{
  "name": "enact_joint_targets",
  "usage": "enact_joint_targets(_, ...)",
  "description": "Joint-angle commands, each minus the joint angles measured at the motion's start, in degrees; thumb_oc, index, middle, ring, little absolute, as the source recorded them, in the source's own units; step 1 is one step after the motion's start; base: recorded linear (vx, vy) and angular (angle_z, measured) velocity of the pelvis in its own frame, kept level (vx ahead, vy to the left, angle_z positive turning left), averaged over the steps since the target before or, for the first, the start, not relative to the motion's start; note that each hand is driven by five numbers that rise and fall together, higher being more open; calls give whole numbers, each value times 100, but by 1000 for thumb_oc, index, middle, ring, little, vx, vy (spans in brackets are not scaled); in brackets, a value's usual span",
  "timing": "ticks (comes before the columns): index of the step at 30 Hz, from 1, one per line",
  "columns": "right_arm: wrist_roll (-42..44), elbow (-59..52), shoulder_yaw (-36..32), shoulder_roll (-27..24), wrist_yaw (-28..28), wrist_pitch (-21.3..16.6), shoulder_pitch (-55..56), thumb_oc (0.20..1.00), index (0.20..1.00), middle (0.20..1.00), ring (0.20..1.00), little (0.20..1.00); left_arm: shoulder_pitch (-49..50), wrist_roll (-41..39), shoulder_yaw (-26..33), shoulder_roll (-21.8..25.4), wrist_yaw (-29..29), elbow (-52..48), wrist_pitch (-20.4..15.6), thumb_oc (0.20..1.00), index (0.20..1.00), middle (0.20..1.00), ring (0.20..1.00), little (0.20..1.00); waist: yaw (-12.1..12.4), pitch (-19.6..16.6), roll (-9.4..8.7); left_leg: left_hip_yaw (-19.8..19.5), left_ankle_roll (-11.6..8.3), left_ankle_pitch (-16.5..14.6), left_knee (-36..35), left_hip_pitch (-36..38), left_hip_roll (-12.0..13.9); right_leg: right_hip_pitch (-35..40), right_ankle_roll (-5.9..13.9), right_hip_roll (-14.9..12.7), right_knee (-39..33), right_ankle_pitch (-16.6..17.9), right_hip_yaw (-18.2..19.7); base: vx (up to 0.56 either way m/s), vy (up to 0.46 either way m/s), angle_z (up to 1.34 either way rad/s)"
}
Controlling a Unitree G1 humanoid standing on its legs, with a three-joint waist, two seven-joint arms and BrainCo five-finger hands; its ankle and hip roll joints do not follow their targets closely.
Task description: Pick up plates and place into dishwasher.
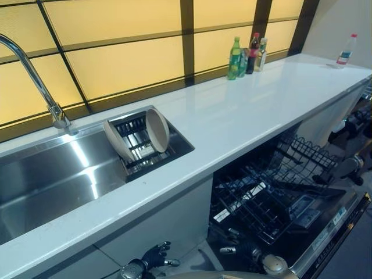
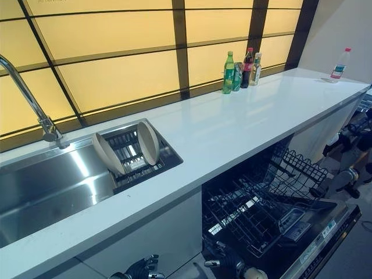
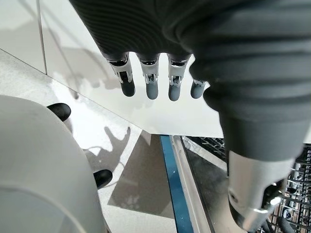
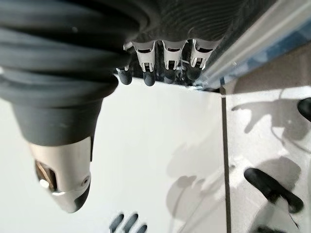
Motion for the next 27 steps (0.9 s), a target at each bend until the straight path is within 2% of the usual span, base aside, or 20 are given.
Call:
enact_joint_targets(1,638,-456,-33,75,693,-364,-413,1000,1000,1000,1000,1000,-483,-222,91,12,7,-296,-334,1000,1000,1000,1000,1000,16,529,-280,85,248,-421,222,-62,-373,62,391,-298,270,-482,89,9,-6,5)
enact_joint_targets(4,762,-616,-30,32,1022,-532,-383,1000,1000,1000,1000,1000,-474,-331,120,85,-188,-389,-523,1000,1000,1000,1000,1000,29,523,-287,75,254,-420,183,-29,-385,87,403,-299,254,-486,76,3,-2,1)
enact_joint_targets(7,877,-891,-48,-40,1059,-542,-353,1000,1000,1000,1000,1000,-456,-752,193,170,-490,-746,-480,1000,1000,1000,1000,1000,41,526,-294,63,250,-424,164,-2,-386,102,417,-297,243,-475,62,0,0,0)
enact_joint_targets(11,894,-1586,-119,-244,897,-193,-249,1000,1000,1000,1000,1000,-414,-1390,254,391,-1349,-1593,-300,1000,1000,1000,1000,1000,21,568,-287,87,246,-426,158,0,-372,99,432,-303,228,-452,66,0,0,0)
enact_joint_targets(15,833,-1981,-226,-403,787,76,-157,1000,1000,1000,1000,1000,-327,-2242,220,701,-2448,-2666,54,1000,1000,1000,1000,1000,-2,623,-236,98,258,-416,127,1,-362,75,439,-315,221,-428,78,-36,32,0)
enact_joint_targets(16,809,-2073,-261,-440,786,112,-129,1000,1000,1000,1000,1000,-307,-2670,268,794,-3071,-3016,380,1000,1000,1000,1000,1000,-6,639,-215,97,263,-416,115,7,-360,71,445,-325,216,-418,75,-27,46,0)
enact_joint_targets(18,781,-2172,-286,-492,792,168,-107,1000,1000,1000,1000,1000,-276,-3329,369,875,-3829,-3634,885,1000,1000,1000,1000,1000,-3,655,-181,95,271,-419,103,11,-363,81,449,-341,192,-409,68,-20,48,-1)
enact_joint_targets(19,790,-2205,-319,-505,808,173,-86,1000,1000,1000,1000,1000,-263,-3890,511,867,-4476,-4060,1260,1000,1000,1000,1000,1000,7,655,-164,96,276,-423,86,20,-361,93,454,-353,168,-395,52,-6,35,0)
enact_joint_targets(20,804,-2229,-340,-501,818,189,-73,1000,1000,1000,1000,1000,-256,-4100,621,845,-4681,-4377,1546,1000,1000,1000,1000,1000,14,652,-159,91,279,-428,70,32,-361,108,453,-358,146,-389,48,0,0,0)
enact_joint_targets(22,871,-2285,-413,-443,844,239,-25,1000,1000,1000,1000,1000,-270,-4952,945,685,-5574,-5230,2500,1000,1000,1000,1000,1000,50,613,-161,85,281,-464,43,55,-350,146,451,-377,105,-383,34,20,0,1)
enact_joint_targets(25,824,-2190,-419,-338,874,156,8,1000,1000,1000,1000,1000,-420,-5668,1160,456,-6000,-5942,3089,1000,1000,1000,1000,1000,60,571,-191,80,265,-506,43,81,-329,189,445,-380,84,-378,57,37,-15,2)
enact_joint_targets(27,796,-2159,-380,-268,857,151,34,1000,1000,1000,1000,1000,-629,-6267,1225,361,-5741,-6485,3046,1000,1000,1000,1000,1000,40,529,-218,70,252,-531,43,87,-321,208,448,-379,70,-382,77,37,-23,0)
